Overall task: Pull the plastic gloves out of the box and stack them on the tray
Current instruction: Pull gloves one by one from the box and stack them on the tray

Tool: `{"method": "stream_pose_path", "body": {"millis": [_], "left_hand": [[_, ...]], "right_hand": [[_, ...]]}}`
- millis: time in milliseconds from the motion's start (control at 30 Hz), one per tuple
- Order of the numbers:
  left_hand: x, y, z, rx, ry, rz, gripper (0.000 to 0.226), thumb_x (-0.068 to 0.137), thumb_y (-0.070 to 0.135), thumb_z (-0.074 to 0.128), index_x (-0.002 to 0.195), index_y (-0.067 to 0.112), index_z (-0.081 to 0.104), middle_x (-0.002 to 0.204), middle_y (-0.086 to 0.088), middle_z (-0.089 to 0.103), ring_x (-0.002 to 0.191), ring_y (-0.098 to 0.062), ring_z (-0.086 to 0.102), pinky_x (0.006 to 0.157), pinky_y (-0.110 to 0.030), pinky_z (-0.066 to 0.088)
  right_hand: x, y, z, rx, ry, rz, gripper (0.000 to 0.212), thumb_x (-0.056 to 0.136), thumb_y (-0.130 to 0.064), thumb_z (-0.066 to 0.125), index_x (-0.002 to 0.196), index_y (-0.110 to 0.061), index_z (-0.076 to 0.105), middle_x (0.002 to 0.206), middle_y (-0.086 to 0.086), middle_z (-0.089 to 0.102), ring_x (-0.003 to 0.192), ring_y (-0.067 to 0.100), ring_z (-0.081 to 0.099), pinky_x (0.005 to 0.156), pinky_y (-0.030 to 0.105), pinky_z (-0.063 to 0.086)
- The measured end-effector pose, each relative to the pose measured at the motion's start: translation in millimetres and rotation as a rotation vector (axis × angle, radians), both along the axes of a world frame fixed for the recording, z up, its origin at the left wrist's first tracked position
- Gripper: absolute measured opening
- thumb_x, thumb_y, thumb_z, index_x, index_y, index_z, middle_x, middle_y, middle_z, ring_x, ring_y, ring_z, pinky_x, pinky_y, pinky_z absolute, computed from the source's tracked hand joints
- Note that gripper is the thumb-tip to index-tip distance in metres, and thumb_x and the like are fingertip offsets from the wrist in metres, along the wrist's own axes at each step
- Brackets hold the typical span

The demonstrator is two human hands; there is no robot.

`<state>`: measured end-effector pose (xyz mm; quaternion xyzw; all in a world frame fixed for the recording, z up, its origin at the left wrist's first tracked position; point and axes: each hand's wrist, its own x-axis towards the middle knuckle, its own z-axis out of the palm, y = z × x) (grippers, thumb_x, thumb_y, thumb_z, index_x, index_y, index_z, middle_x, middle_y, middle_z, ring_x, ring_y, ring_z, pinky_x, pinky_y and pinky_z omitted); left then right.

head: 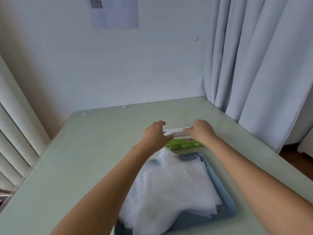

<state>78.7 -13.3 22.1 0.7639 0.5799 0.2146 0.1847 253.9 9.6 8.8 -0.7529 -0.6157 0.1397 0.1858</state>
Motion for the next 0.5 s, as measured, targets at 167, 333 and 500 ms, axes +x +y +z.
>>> {"method": "stream_pose_path", "body": {"millis": [167,333,500], "left_hand": [[16.9,38.9,-17.5,-0.206,0.153,-0.128,0.072,0.082,0.036,0.072,0.142,0.012,0.039,0.141,-0.006,0.046,0.13,-0.025,0.043,0.105,-0.034,0.035],[17.0,55.5,-37.2,-0.243,0.223,-0.22,0.066,0.079,0.039,0.073,0.132,0.013,0.045,0.133,-0.003,0.045,0.125,-0.026,0.042,0.098,-0.036,0.039],[15.9,60.5,-42.3,-0.24,0.206,-0.254,0.063,0.083,0.048,0.065,0.134,0.017,0.043,0.13,-0.005,0.045,0.118,-0.026,0.046,0.097,-0.039,0.04]], "right_hand": [[-33.3,20.0,-5.2,-0.174,-0.158,-0.133,0.066,0.073,-0.065,0.067,0.113,-0.013,0.06,0.113,0.005,0.062,0.108,0.025,0.057,0.071,0.025,0.039],[-50.0,28.0,-1.5,-0.176,-0.193,-0.138,0.041,0.082,-0.035,0.072,0.114,-0.013,0.06,0.116,0.004,0.062,0.108,0.022,0.059,0.07,0.024,0.041],[-56.5,27.2,-6.2,-0.127,-0.233,-0.143,0.028,0.083,-0.019,0.071,0.109,-0.011,0.062,0.116,0.008,0.064,0.106,0.025,0.06,0.067,0.026,0.041]]}}
